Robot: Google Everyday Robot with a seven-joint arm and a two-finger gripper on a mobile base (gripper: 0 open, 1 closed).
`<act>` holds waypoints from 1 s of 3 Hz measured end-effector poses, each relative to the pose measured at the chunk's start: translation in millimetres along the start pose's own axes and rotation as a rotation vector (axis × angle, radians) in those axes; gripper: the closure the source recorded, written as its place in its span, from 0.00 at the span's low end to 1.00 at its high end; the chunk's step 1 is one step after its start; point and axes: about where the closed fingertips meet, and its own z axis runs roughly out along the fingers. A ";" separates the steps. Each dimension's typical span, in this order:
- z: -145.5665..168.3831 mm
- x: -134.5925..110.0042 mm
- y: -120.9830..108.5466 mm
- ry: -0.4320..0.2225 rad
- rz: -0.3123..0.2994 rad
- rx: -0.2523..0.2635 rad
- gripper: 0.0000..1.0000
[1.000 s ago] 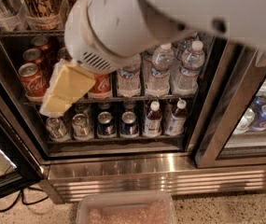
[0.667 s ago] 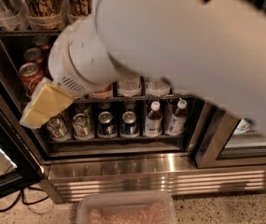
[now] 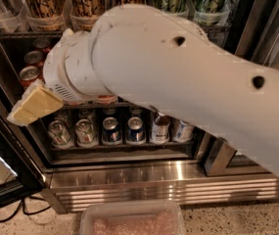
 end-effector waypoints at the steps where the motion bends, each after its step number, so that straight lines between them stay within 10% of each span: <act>1: 0.0 0.0 0.0 0.000 0.000 0.000 0.00; 3: 22.4 -10.9 9.5 -0.060 0.001 0.039 0.00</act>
Offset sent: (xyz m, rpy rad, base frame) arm 0.0079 0.0133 -0.0081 0.0537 -0.0210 -0.0229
